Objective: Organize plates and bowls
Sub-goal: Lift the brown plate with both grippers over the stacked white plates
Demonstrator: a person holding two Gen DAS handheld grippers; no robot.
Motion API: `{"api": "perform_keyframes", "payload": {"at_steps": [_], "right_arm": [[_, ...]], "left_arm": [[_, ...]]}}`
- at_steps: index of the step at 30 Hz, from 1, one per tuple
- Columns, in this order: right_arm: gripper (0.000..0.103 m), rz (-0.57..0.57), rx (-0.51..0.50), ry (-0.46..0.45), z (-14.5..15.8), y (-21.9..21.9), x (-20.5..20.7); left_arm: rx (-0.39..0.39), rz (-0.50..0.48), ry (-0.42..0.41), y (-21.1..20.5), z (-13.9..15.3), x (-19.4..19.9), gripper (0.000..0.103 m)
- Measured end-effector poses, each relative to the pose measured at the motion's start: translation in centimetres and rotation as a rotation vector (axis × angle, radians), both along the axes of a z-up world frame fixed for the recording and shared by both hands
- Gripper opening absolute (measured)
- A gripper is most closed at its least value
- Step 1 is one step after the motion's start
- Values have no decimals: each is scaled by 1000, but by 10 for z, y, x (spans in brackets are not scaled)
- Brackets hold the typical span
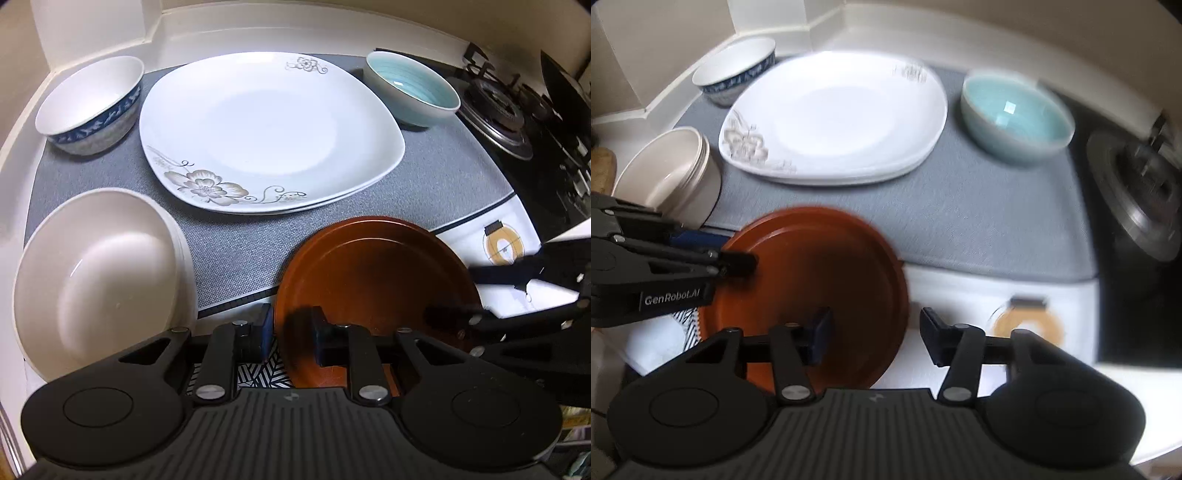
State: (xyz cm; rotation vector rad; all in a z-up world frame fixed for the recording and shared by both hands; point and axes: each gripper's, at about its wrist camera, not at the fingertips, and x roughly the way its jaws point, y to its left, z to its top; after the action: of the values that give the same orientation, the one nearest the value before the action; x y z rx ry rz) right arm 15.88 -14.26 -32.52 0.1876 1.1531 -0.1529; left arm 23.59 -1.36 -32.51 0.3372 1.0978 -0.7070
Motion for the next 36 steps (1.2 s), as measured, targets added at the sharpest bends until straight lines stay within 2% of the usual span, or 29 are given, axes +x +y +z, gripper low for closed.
{"api": "perform_keyframes", "payload": {"at_steps": [2, 3, 5, 7, 9, 12, 15, 23, 27, 29, 36], "right_arm": [[33, -58, 39, -17, -6, -7, -3], [29, -70, 38, -25, -6, -10, -5], [15, -78, 36, -31, -5, -13, -8], [10, -81, 47, -36, -7, -17, -11], [9, -84, 76, -37, -9, -22, -13], [9, -45, 73, -46, 0, -21, -17], [9, -23, 83, -83, 25, -22, -28], [8, 44, 156, -208, 83, -51, -38], [8, 90, 171, -241, 96, -70, -22], [8, 89, 210, -242, 99, -83, -12], [8, 126, 276, -260, 111, -107, 20]], "left_arm": [[4, -14, -4, -1, 0, 0, 23], [7, -19, -7, -2, -1, -1, 23], [12, -23, -12, -3, -1, -2, 23], [21, -14, -9, -4, 0, -2, 22], [26, 14, 8, -4, 1, -1, 18], [34, 39, 33, -3, 5, -3, 18], [32, 53, 44, -2, 19, -11, 18], [53, 141, -7, -20, 72, -22, 17], [33, 212, 8, -25, 91, -11, 17], [19, 244, 7, -28, 101, -3, 17], [-91, 353, -67, -27, 144, 20, 17]]}}
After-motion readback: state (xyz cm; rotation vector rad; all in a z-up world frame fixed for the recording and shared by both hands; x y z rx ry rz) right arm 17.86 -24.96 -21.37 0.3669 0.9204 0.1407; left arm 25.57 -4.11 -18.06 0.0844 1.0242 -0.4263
